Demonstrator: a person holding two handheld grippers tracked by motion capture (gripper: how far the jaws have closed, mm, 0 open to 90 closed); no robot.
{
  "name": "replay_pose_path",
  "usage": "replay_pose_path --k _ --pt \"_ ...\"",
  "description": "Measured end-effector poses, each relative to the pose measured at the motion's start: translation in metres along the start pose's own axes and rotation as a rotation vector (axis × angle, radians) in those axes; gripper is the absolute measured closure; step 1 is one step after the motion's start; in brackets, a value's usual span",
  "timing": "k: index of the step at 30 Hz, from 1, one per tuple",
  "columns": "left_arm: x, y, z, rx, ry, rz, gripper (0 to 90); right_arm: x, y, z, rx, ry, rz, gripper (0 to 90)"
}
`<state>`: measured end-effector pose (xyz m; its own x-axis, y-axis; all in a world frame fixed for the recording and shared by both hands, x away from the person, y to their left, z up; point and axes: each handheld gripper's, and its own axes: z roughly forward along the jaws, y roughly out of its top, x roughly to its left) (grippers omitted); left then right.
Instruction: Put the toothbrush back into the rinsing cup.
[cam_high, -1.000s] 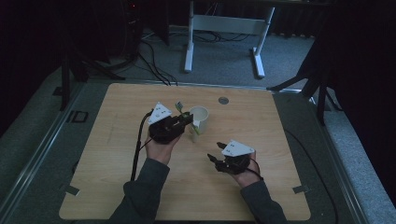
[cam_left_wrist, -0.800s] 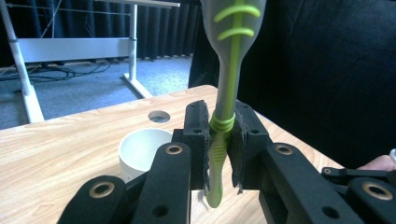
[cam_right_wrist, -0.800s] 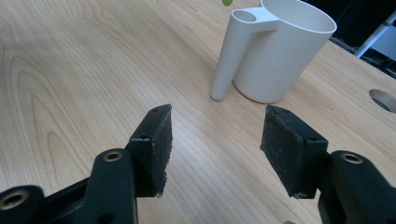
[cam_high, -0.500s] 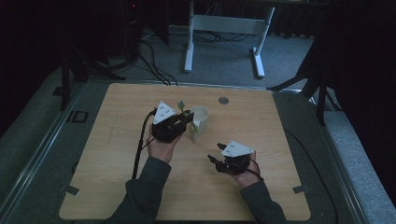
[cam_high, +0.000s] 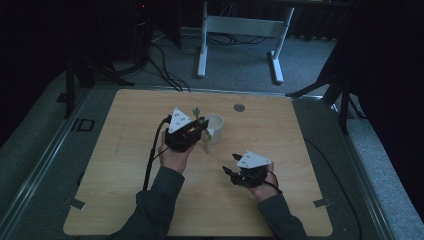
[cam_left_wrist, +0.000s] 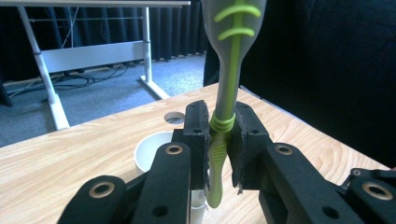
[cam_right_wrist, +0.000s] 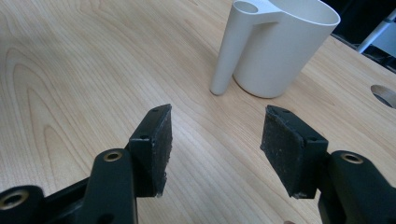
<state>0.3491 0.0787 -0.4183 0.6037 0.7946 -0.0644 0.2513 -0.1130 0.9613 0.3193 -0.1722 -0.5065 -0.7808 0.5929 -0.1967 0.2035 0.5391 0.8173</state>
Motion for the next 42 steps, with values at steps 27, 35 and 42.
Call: replay_pose_path --k 27,35,42 --pt "0.001 0.0 0.015 0.047 0.039 0.034 78.3 0.0 -0.001 -0.001 -0.013 0.001 0.007 42.9" --pt "0.001 -0.002 0.021 0.063 0.044 0.029 78.2 0.001 -0.001 -0.001 -0.011 0.001 0.008 43.1" --pt "0.002 -0.004 0.026 0.074 0.046 0.028 78.2 0.001 -0.002 -0.001 -0.011 -0.001 0.013 43.1"
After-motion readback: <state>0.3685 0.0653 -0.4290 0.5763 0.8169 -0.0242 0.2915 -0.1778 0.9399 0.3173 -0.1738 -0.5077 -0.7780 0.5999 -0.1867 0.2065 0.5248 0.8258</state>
